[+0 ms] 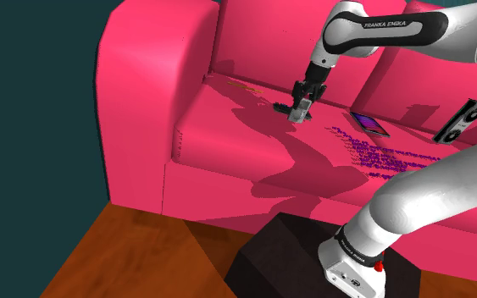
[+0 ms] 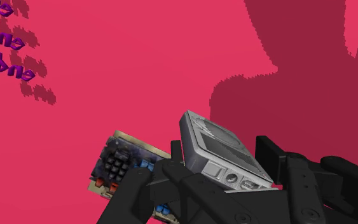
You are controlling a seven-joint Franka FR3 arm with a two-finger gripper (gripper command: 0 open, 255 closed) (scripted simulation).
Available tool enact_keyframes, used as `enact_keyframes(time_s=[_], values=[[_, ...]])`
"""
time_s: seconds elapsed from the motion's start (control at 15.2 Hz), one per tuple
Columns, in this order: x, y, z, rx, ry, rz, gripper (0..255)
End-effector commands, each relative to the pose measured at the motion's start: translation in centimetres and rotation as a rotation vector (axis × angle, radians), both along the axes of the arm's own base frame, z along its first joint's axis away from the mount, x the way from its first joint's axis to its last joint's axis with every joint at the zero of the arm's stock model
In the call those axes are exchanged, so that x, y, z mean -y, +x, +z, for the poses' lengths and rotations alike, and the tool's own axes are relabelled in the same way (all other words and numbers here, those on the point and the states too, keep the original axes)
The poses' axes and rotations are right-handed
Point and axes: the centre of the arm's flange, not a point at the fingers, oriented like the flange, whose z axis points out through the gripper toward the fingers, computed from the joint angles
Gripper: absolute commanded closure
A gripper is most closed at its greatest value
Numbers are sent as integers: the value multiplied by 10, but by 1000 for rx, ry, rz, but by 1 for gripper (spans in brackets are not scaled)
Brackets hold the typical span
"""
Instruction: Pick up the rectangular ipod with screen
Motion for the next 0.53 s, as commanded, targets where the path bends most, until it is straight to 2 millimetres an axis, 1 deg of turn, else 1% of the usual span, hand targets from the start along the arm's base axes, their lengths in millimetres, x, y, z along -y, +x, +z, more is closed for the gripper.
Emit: enact_keyframes(time_s=[0.0,0.13,0.46], values=[[0,0,-2,-4,1,-1,255],[1,1,-1,-4,1,-1,255],[1,1,25,-4,1,-1,255]])
